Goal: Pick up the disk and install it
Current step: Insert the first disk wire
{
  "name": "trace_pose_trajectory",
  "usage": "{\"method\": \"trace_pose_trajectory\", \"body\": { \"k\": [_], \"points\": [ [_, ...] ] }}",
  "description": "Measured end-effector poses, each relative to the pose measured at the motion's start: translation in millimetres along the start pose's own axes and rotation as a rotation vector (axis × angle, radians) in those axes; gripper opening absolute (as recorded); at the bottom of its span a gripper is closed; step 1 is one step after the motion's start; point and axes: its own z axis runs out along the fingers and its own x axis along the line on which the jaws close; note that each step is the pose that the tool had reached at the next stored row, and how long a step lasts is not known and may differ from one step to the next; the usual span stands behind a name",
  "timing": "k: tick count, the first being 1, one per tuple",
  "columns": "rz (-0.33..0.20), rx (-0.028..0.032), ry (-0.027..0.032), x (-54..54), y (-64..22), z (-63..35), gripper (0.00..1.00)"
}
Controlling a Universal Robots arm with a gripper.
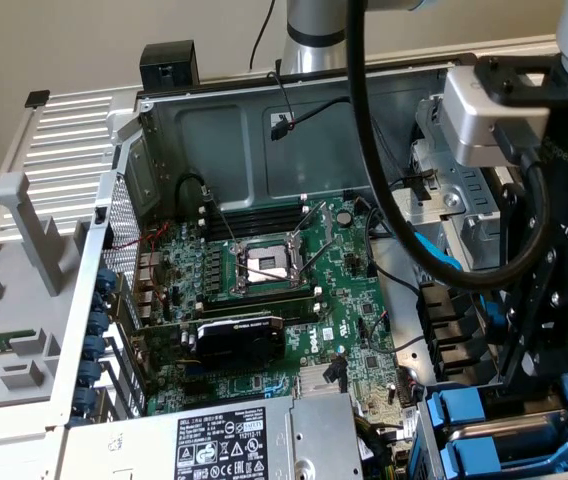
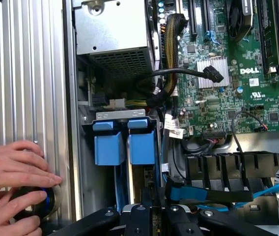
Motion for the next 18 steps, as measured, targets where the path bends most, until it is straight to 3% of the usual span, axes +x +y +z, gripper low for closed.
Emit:
{"method": "trace_pose_trajectory", "body": {
  "k": [18],
  "points": [
    [0.001, 0.008, -0.0012, 0.0, 0.7, 0.6, 0.17]
  ]
}}
